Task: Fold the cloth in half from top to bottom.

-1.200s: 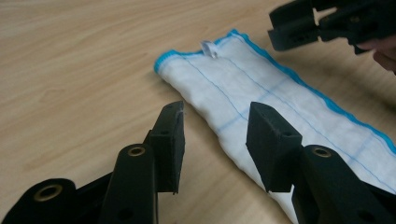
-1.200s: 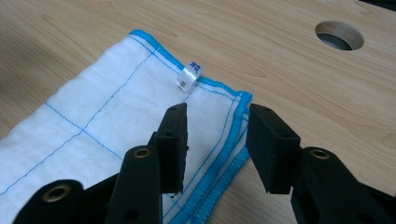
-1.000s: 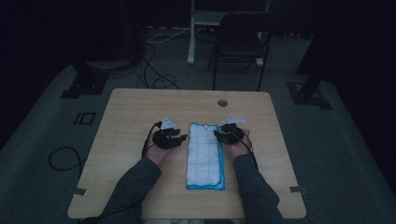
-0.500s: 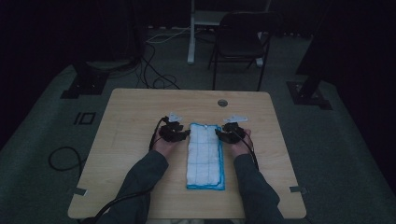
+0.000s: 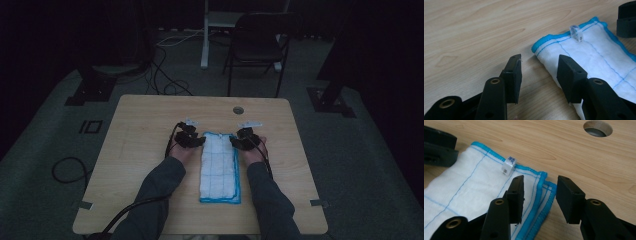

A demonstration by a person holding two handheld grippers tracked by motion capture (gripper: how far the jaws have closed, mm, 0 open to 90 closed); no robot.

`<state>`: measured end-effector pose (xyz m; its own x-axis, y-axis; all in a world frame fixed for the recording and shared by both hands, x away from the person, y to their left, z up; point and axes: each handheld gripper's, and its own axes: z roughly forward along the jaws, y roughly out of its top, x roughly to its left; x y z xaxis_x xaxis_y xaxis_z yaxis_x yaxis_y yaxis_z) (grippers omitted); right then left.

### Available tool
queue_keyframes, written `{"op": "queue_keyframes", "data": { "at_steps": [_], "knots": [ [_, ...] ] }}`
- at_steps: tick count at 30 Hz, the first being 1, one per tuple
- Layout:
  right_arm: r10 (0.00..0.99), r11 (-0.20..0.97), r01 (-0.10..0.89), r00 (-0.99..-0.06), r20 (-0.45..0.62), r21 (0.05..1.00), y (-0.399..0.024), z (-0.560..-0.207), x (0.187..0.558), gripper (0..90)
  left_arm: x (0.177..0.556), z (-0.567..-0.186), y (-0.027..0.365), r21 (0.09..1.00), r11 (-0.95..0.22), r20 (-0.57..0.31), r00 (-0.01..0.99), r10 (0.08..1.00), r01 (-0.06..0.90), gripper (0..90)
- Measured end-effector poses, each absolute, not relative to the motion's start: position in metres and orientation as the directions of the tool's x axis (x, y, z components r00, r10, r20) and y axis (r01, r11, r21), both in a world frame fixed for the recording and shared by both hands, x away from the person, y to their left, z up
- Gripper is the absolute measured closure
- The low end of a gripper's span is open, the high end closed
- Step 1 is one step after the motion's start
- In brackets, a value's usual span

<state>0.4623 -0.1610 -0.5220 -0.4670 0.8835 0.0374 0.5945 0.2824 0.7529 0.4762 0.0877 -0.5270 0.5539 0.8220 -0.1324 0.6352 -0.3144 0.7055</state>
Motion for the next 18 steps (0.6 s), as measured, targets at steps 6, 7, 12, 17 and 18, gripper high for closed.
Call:
{"op": "queue_keyframes", "data": {
  "at_steps": [6, 7, 12, 17, 18],
  "knots": [
    [0.891, 0.286, 0.630, -0.452, 0.042, 0.722, -0.153, -0.527, 0.474, 60.7, 0.477, -0.529, 0.083, 0.691, -0.319, -0.134, 0.549, 0.825, 0.648, 57.5],
    [0.891, 0.284, 0.636, -0.451, 0.048, 0.717, -0.153, -0.528, 0.476, 62.6, 0.478, -0.529, 0.082, 0.690, -0.321, -0.134, 0.549, 0.825, 0.649, 57.8],
    [0.885, 0.295, 0.636, -0.463, 0.047, 0.713, -0.151, -0.530, 0.478, 84.0, 0.480, -0.527, 0.078, 0.685, -0.331, -0.130, 0.556, 0.821, 0.649, 58.0],
    [0.892, 0.292, 0.622, -0.452, 0.029, 0.726, -0.156, -0.525, 0.475, 87.6, 0.480, -0.527, 0.076, 0.689, -0.321, -0.139, 0.552, 0.822, 0.650, 57.3],
    [0.895, 0.286, 0.627, -0.445, 0.031, 0.725, -0.157, -0.525, 0.474, 87.5, 0.481, -0.527, 0.075, 0.689, -0.320, -0.141, 0.552, 0.822, 0.651, 56.9]
  ]
}}
